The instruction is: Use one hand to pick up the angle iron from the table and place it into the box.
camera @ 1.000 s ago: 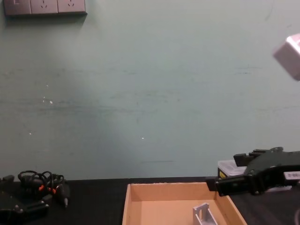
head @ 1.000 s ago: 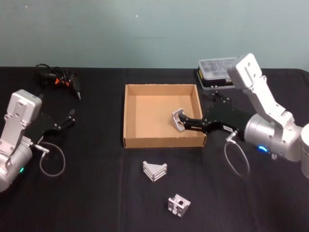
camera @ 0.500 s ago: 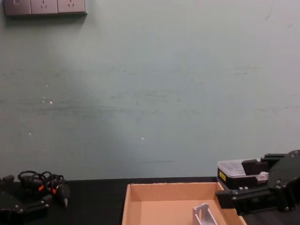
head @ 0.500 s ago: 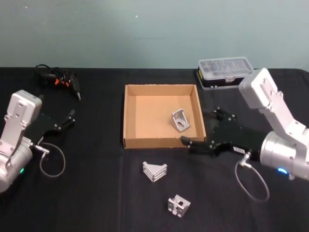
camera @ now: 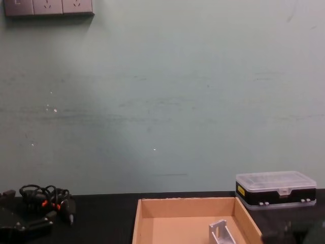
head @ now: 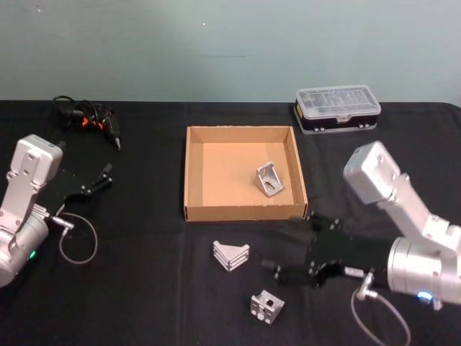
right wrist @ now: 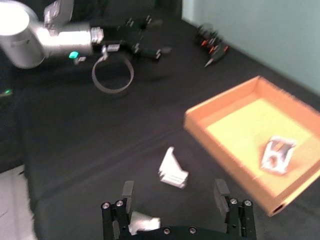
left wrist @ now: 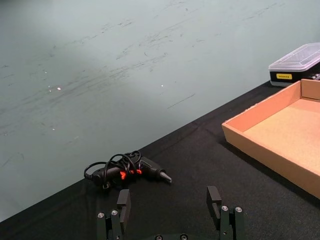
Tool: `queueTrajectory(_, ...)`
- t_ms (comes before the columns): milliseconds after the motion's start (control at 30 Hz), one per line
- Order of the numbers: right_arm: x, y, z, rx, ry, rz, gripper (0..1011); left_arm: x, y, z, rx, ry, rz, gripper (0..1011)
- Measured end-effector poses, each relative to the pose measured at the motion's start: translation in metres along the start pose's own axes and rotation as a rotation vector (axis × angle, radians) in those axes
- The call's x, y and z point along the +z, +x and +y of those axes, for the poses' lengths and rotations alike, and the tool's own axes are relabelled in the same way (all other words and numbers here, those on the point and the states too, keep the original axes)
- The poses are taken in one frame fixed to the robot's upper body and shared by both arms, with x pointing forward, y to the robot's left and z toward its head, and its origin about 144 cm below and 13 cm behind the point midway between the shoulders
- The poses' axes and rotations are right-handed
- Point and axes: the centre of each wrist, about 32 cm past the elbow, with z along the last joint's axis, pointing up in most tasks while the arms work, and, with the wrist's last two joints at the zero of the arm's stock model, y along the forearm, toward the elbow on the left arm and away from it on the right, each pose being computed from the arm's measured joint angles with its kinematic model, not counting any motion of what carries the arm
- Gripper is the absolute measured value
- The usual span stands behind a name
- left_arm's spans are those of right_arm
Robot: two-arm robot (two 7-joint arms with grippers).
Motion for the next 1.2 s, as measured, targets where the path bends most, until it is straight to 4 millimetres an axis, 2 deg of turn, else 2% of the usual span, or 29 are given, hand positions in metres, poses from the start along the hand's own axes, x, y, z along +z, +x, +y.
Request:
queueTrajectory(533, -0.02, -0.019, 0.021, 0.097, -0.115, 0.045, 1000, 0.0, 0.0, 0.0, 0.0, 0.0, 0.0, 1000)
queueTrajectory(1200, -0.033, -0.025, 0.031, 0.106, -0.154, 0.045, 1000, 0.0, 0.0, 0.0, 0.0, 0.0, 0.0, 1000)
